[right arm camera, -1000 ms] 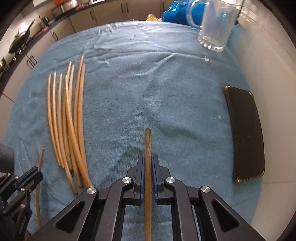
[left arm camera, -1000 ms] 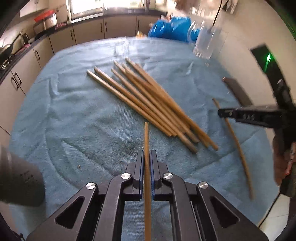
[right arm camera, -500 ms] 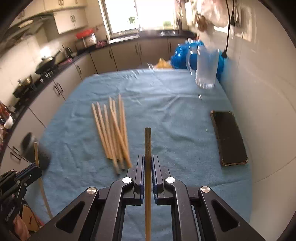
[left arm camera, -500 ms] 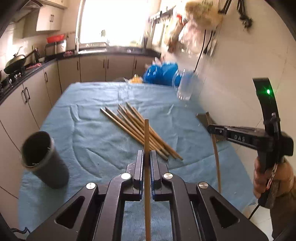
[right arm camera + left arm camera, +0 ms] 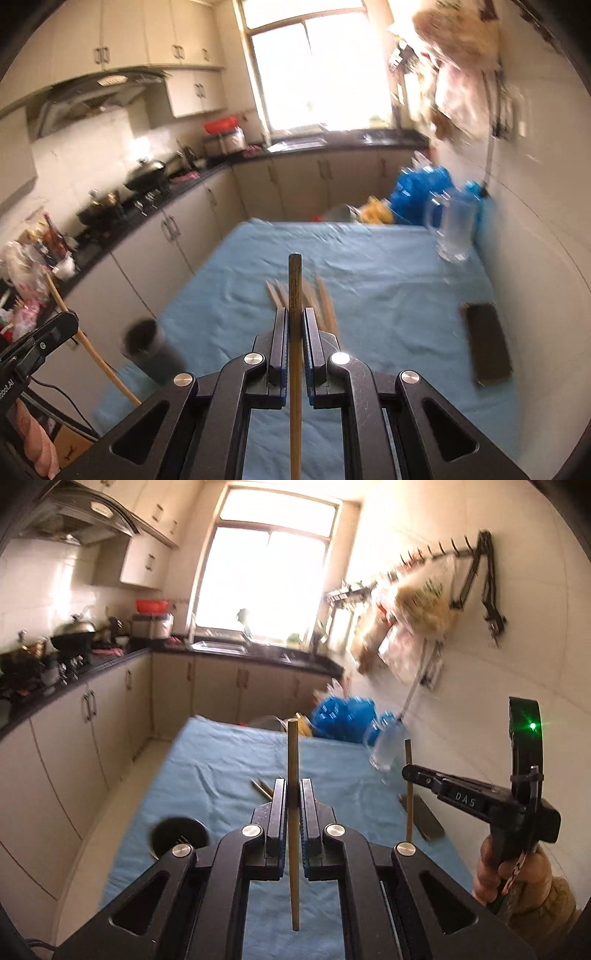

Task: Organize utensils
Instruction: 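Lift the chopsticks upright and carry both toward the black holder cup, then lower both chopsticks into the black cup and open both grippers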

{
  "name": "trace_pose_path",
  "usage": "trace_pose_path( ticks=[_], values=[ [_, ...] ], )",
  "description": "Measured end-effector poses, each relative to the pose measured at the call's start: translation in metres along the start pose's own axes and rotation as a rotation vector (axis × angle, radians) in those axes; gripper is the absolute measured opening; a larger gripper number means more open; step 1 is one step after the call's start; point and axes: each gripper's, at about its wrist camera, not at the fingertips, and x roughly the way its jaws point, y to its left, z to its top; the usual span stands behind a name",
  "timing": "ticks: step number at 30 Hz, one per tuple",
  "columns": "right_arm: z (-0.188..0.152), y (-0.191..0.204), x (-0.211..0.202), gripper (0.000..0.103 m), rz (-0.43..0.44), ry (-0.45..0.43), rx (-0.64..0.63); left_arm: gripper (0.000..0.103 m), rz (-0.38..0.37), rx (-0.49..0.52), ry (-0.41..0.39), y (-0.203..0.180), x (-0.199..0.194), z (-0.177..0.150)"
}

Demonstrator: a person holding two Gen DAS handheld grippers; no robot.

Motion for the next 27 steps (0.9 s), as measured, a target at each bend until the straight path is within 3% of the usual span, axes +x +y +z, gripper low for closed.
trace_pose_path(
  ticks=[8, 13, 19, 27],
  values=[
    [0.045, 0.087, 0.034, 0.008, 0.211, -0.079, 0.03, 0.006, 0.123, -0.051, -0.09, 0.066, -0.017, 0.053],
    [0.064, 0.125, 0.065, 0.008, 0.301, -0.11, 0.072, 0.006, 0.161, -0.103, -0.087, 0.105, -0.003, 0.07],
    [0.069, 0.145, 0.108, 0.008, 0.276, -0.125, 0.09, 0.006, 0.205, -0.116, -0.051, 0.131, 0.031, 0.066],
    [0.032, 0.137, 0.171, 0.008, 0.192, 0.009, 0.057, 0.006, 0.212, -0.115, 0.085, 0.138, 0.08, 0.03]
  ],
)
